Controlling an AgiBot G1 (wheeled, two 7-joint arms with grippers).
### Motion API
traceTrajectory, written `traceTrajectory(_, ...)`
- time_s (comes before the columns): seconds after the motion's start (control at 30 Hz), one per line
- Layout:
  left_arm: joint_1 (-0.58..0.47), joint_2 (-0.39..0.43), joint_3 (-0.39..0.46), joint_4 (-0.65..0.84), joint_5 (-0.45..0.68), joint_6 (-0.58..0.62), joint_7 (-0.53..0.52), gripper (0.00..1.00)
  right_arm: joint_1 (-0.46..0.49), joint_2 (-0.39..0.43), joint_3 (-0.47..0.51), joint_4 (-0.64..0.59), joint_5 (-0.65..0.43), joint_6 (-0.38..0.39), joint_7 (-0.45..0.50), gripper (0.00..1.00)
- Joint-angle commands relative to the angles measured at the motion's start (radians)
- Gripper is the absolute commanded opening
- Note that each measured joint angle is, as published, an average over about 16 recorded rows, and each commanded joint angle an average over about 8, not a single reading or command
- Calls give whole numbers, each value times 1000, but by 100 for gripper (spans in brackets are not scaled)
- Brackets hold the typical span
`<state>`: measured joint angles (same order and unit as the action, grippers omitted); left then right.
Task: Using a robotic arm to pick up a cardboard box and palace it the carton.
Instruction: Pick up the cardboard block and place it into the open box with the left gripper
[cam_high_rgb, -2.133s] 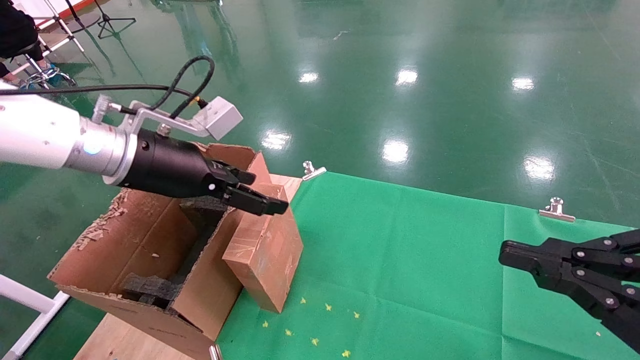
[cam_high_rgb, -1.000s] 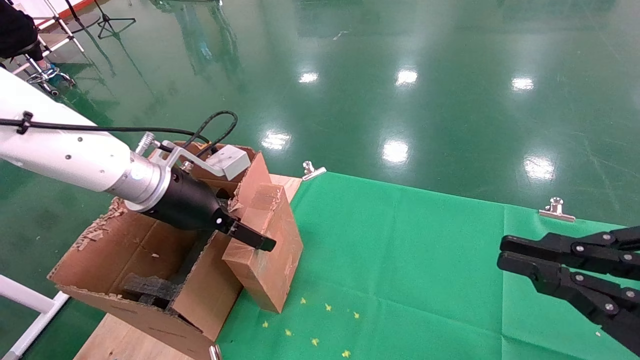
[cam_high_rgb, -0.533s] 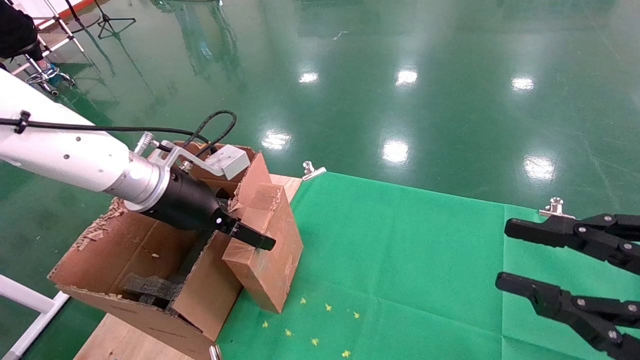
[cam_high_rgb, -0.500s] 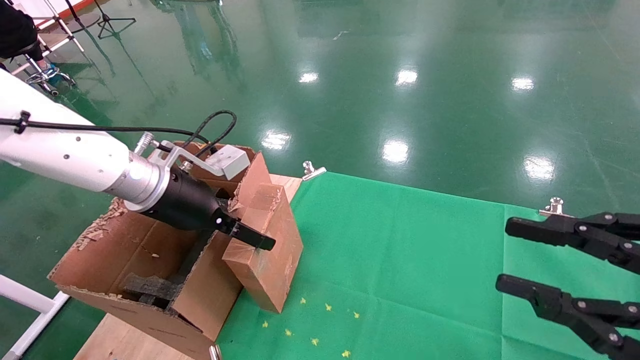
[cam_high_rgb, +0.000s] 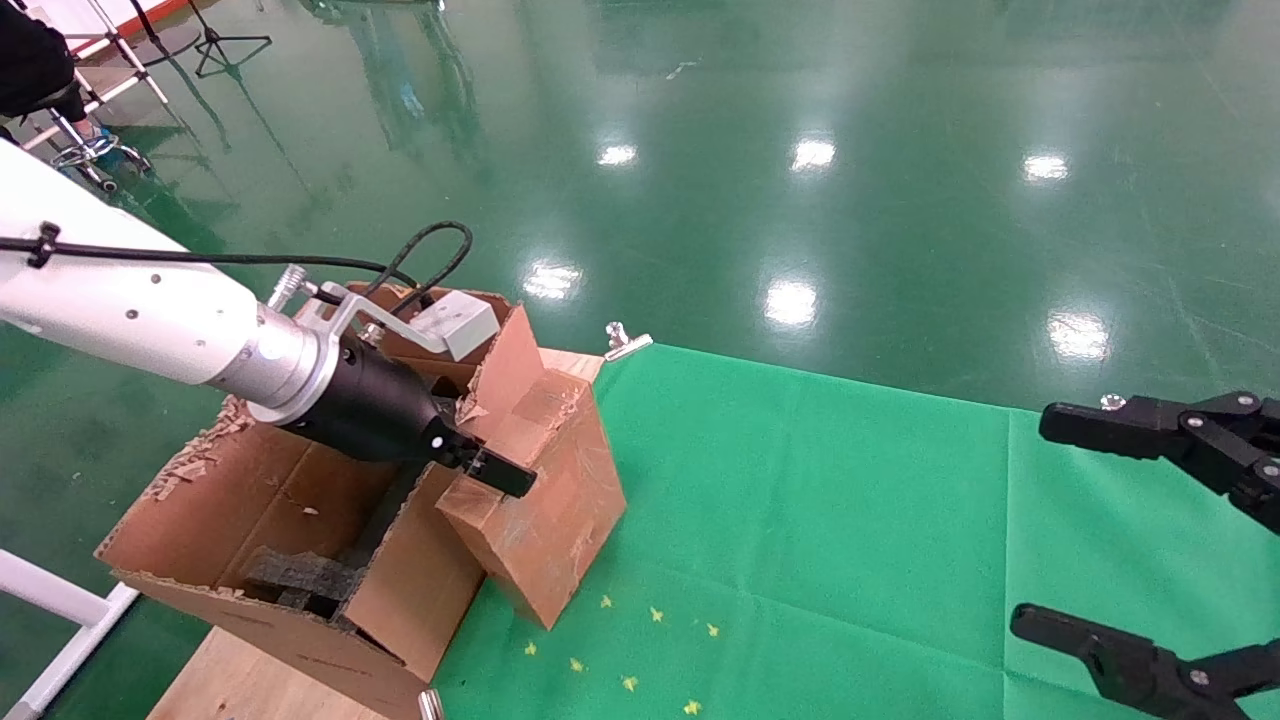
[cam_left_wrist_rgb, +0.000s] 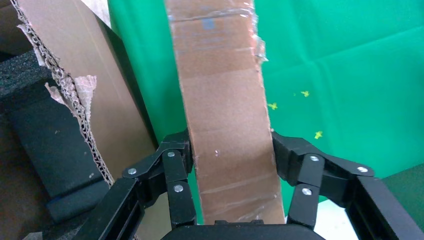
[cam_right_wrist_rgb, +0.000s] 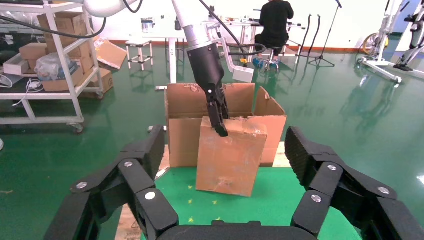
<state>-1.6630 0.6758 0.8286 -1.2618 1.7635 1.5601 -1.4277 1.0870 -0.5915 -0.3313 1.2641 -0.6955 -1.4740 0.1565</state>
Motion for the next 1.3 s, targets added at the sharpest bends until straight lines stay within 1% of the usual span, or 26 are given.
traceTrajectory(0.03,0,0,0,0,0,0,0,0,0,0,0,0,0,0,0,100)
traceTrajectory(0.23,-6,-3,-6,7,-6,-9,-6,0,0,0,0,0,0,0,0,100)
traceTrajectory(0.37,-32,-16,-41,37,-39,-39,-21,0,0,0,0,0,0,0,0,100)
traceTrajectory(0.53,-101,-39,-115,105,-106,-90,-13,0,0,0,0,0,0,0,0,100)
traceTrajectory(0.7,-200,-54,-173,199,-132,-120,40,0,0,0,0,0,0,0,0,100)
traceTrajectory(0.8,-262,-65,-185,265,-101,-135,87,0,0,0,0,0,0,0,0,100)
traceTrajectory(0.97,-333,-97,-164,349,23,-173,191,0,0,0,0,0,0,0,0,100)
traceTrajectory(1.1,-339,-130,-140,388,96,-193,270,0,0,0,-1,0,0,0,0,100)
traceTrajectory(1.3,-298,-182,-118,434,125,-192,341,0,0,0,-1,0,0,0,0,100)
